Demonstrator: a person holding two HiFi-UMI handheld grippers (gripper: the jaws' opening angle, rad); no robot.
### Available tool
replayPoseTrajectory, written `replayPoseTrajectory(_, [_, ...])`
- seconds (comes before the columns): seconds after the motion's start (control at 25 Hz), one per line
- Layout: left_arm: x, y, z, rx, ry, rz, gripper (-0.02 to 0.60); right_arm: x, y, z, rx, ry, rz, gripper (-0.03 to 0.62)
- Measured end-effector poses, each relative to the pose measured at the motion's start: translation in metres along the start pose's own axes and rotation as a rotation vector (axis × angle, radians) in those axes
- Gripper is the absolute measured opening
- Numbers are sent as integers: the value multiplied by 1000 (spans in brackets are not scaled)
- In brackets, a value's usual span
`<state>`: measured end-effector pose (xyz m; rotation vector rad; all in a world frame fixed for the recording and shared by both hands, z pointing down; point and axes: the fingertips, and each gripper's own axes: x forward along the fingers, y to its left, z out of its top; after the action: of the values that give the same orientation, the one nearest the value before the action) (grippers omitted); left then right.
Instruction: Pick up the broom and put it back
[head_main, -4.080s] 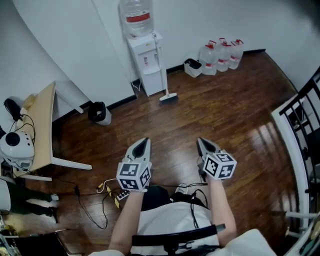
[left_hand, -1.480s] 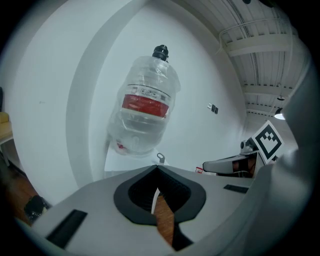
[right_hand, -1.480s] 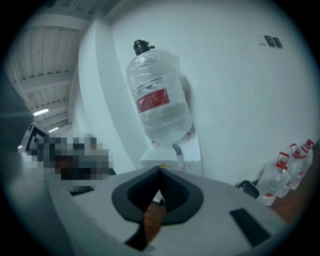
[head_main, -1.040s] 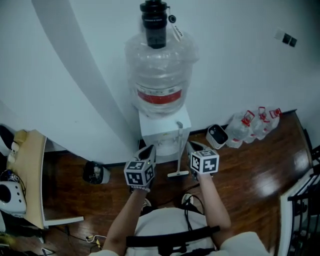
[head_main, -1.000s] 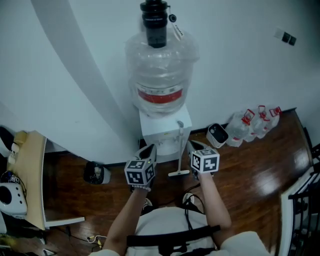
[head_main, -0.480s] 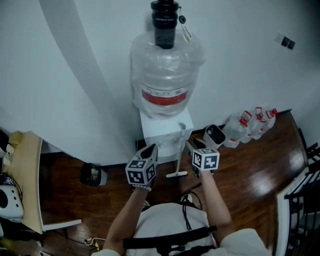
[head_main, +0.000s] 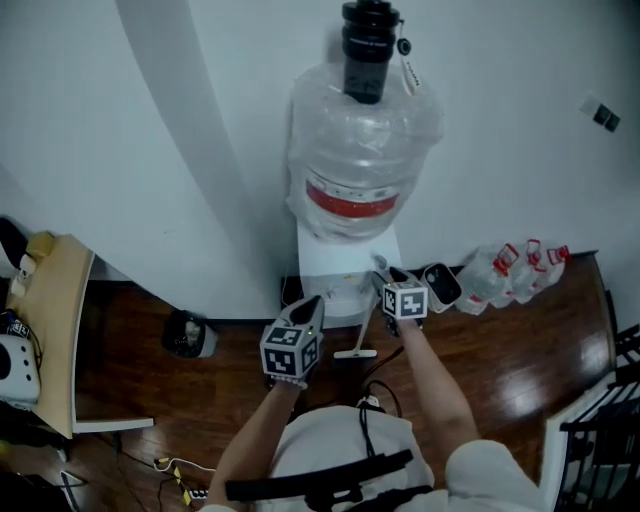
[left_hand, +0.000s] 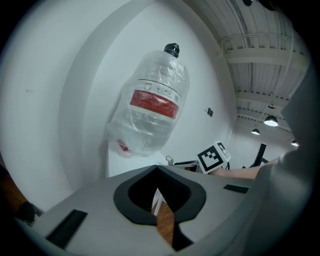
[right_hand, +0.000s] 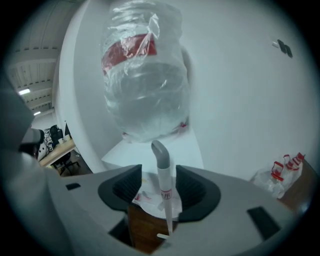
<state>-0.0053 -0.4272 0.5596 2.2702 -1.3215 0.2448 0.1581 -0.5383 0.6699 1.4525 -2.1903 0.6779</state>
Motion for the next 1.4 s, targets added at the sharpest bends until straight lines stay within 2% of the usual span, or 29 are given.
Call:
replayPoseTrajectory(0.24, [-8,5,-11,-33,2,43,-12,23,-2,5,-46,15,-1,238])
replayPoseTrajectory(0.4, [-10,6,-17,-46,11,53,-12,29,0,1,-73,31,-2,200])
replayPoseTrajectory(0.44, [-10,5,-18,-44,16,50,-12,28,0,-2,-74,39,-10,193])
replayPoseTrajectory(0.52, [-10,4,-20,-39,27,40,-12,24,0,-5,-73,35,-19,129])
replayPoseTrajectory(0.76, [-12,-1,-24,-19,48,-3,-12,-5,9,-26,-63,-20,-17,127])
replayPoseTrajectory(1.08, [-9,-9,-30,-2,78,-76,-12,-73,24,-50,-73,-71,5,124])
replayPoseTrajectory(1.24, [-9,-9,-28,0,77,-102,-12,-122,35,-26,-98,-138,39,124])
replayPoseTrajectory(1.4, [-9,-11,-21,8,63,-114,-12,-178,51,31,-122,-221,74,123])
